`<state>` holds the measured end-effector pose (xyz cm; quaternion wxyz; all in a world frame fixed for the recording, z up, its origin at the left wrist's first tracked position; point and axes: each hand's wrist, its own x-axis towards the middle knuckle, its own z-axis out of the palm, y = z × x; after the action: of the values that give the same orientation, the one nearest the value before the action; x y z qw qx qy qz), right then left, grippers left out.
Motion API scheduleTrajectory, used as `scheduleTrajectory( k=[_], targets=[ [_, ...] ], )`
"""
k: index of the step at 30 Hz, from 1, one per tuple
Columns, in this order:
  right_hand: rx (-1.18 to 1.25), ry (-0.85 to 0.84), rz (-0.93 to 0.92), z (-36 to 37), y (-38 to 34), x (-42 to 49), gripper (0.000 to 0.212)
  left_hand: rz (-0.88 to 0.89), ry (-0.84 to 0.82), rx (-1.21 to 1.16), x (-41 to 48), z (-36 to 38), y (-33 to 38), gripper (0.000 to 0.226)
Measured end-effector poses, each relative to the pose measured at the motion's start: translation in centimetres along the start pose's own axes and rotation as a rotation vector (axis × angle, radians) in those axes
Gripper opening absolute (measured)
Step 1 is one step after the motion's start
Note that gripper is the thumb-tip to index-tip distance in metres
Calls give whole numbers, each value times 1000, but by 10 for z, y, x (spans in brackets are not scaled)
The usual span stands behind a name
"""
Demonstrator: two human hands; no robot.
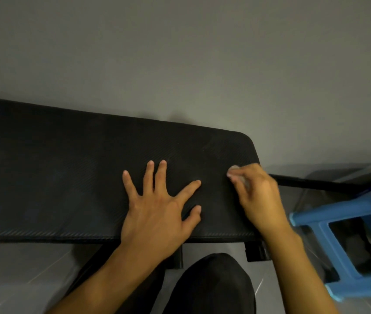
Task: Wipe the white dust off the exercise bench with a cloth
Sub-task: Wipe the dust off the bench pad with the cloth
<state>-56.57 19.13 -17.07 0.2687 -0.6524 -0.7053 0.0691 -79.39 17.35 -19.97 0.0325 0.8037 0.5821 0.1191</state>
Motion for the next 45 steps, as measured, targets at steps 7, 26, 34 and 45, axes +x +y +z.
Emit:
scheduleTrajectory(
  k=[7,26,34,45],
  targets=[
    [-19,15,38,7,-27,-32,14,5,0,4,-1,1,0,61],
    [58,-115,-36,19,-31,30,13,2,23,-27,0,-1,2,61],
    [64,-198,-139,60,-73,95,20,12,26,-34,0,-2,2,57],
    [97,-155,-143,59,-63,70,17,8,29,-68,0,-2,0,57]
  ],
)
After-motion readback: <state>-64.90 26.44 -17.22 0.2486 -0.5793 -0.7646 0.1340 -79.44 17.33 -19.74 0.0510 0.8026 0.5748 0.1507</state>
